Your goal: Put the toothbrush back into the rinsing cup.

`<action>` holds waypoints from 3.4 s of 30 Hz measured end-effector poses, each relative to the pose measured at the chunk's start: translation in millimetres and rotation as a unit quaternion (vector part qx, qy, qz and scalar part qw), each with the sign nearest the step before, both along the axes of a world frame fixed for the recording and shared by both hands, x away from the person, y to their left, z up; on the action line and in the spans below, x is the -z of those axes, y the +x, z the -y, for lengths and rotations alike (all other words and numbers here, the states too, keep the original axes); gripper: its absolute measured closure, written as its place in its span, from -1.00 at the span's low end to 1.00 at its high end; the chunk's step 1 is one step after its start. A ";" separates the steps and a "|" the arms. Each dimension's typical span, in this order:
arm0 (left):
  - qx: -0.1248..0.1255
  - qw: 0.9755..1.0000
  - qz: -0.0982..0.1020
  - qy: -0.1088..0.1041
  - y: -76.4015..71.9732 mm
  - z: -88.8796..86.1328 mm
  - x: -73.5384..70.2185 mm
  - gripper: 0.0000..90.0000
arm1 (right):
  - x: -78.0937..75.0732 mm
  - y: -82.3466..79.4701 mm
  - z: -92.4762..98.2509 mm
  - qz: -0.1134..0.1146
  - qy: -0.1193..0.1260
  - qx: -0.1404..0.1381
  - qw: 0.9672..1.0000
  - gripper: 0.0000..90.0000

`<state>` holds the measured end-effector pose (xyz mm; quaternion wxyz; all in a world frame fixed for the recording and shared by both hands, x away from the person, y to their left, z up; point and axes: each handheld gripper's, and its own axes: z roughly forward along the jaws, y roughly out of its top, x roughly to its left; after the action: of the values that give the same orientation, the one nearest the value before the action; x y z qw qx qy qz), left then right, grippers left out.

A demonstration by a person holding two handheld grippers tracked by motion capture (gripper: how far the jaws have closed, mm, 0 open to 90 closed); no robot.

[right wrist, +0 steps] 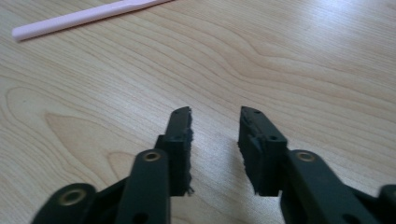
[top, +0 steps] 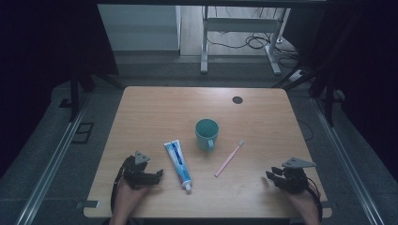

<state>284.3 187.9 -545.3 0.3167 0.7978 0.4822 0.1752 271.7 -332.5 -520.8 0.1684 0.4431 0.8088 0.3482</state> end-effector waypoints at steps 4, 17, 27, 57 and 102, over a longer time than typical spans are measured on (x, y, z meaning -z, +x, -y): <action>0.000 1.000 0.000 0.000 0.0 0.0 0.0 -0.88 | -0.1 0.6 -4.2 -0.003 -0.003 -0.013 1.000 0.60; -0.001 1.000 0.000 0.000 -0.2 0.2 0.0 -0.88 | -5.6 4.2 -14.8 -0.013 0.018 -0.042 0.999 0.77; -0.001 1.000 0.000 0.000 -0.2 0.2 0.0 -0.88 | -10.3 10.8 -28.6 -0.012 0.020 -0.056 0.998 0.76; -0.001 1.000 0.000 0.000 -0.2 0.2 0.0 -0.88 | -7.7 33.9 -83.5 -0.030 0.012 -0.102 0.994 0.99; -0.003 1.000 0.000 -0.001 -0.3 0.4 0.0 -0.88 | 7.5 48.3 -160.8 -0.035 0.007 -0.163 0.986 0.98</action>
<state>284.0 187.5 -545.3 0.3168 0.7962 0.4847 0.1752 320.0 -171.8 -528.3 0.0780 0.3185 0.8730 0.3610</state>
